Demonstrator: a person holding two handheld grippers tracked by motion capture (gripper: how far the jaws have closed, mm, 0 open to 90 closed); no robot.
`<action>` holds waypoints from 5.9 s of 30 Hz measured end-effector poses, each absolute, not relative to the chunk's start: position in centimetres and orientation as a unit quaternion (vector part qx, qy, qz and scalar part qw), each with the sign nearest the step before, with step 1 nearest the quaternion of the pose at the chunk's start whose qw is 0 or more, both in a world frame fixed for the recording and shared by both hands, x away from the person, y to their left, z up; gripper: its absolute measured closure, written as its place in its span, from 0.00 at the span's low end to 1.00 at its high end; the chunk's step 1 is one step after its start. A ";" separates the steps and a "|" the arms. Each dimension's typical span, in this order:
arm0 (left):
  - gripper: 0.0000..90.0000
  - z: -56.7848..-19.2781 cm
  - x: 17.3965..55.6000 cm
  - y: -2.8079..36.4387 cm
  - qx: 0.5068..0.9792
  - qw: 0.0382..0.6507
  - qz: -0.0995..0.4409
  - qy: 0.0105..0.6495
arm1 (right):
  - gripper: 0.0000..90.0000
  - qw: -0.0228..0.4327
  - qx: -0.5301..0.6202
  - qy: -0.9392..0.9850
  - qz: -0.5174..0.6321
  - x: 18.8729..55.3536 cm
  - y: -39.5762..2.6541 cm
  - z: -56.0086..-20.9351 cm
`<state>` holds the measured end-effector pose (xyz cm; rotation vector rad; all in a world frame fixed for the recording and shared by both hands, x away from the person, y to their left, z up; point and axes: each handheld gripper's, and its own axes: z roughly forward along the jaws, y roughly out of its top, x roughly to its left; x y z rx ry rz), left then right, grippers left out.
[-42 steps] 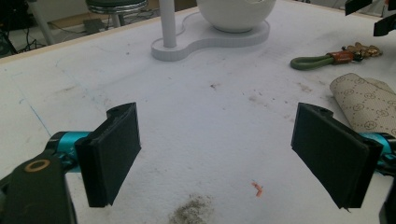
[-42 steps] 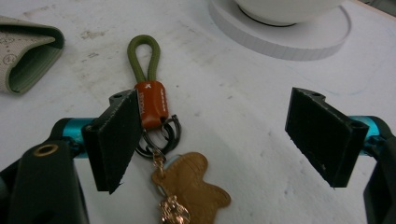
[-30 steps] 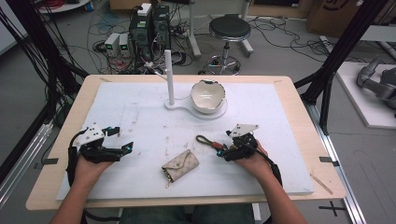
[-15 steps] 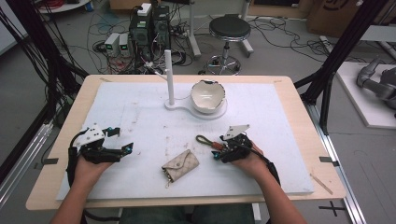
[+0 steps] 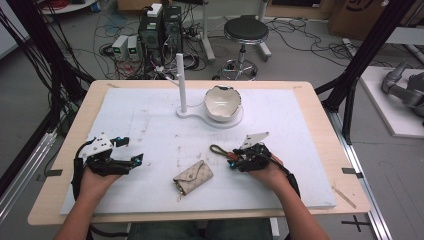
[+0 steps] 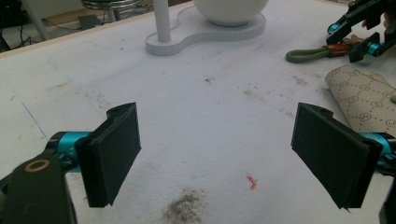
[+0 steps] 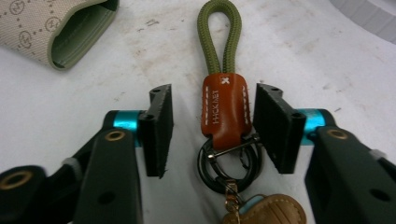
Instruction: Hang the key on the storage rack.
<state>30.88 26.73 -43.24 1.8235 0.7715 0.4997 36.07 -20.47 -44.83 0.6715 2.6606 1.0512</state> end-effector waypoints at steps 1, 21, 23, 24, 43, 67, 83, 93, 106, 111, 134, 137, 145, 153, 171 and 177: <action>0.17 -43.2 30.9 26.7 0.762 0.522 0.209 0.322 | 0.60 0.101 0.231 0.900 0.355 36.1 -20.5 -44.8; 0.18 -43.2 30.7 26.5 0.764 0.523 0.206 0.316 | 0.82 0.109 0.237 0.899 0.351 35.8 -20.6 -44.5; 0.18 -43.2 30.7 26.5 0.764 0.523 0.206 0.316 | 0.82 0.107 0.242 0.898 0.353 35.9 -20.7 -44.5; 0.18 -43.2 30.7 26.6 0.764 0.523 0.207 0.316 | 0.82 0.105 0.255 0.894 0.353 35.9 -20.9 -44.4; 0.18 -42.8 30.2 27.1 0.753 0.533 0.219 0.318 | 0.83 0.127 0.255 0.847 0.448 35.4 -21.6 -40.9; 0.18 -42.8 30.2 27.2 0.756 0.527 0.223 0.317 | 0.83 0.184 0.214 0.824 0.492 39.0 -17.1 -32.3; 0.18 -42.9 30.3 27.3 0.756 0.526 0.221 0.321 | 0.83 0.219 0.187 0.828 0.480 43.0 -11.1 -28.7; 0.18 -43.0 30.4 27.4 0.756 0.527 0.220 0.321 | 0.83 0.240 0.183 0.838 0.454 44.6 -9.2 -28.1; 0.18 -43.0 30.4 27.3 0.756 0.527 0.220 0.320 | 0.82 0.246 0.200 0.850 0.420 45.6 -8.7 -29.2; 0.18 -43.0 30.4 27.4 0.756 0.527 0.219 0.321 | 0.64 0.257 0.212 0.849 0.410 45.6 -8.8 -29.4; 0.18 -42.8 30.4 27.0 0.759 0.527 0.217 0.315 | 0.35 0.249 0.260 0.818 0.448 39.7 -17.3 -31.6; 0.18 -42.8 30.4 26.9 0.760 0.526 0.217 0.313 | 0.34 0.249 0.265 0.814 0.453 38.9 -18.4 -32.1; 0.18 -42.9 30.5 26.7 0.761 0.528 0.213 0.311 | 0.32 0.250 0.277 0.802 0.466 36.7 -21.2 -33.3; 0.18 -42.9 30.5 26.8 0.759 0.530 0.214 0.311 | 0.30 0.255 0.284 0.790 0.479 34.6 -23.0 -34.4; 0.18 -42.8 30.6 26.6 0.759 0.534 0.211 0.307 | 0.24 0.253 0.319 0.766 0.497 32.0 -26.3 -38.5; 0.18 -42.9 30.9 26.4 0.760 0.534 0.209 0.307 | 0.22 0.239 0.337 0.772 0.483 32.0 -27.4 -40.1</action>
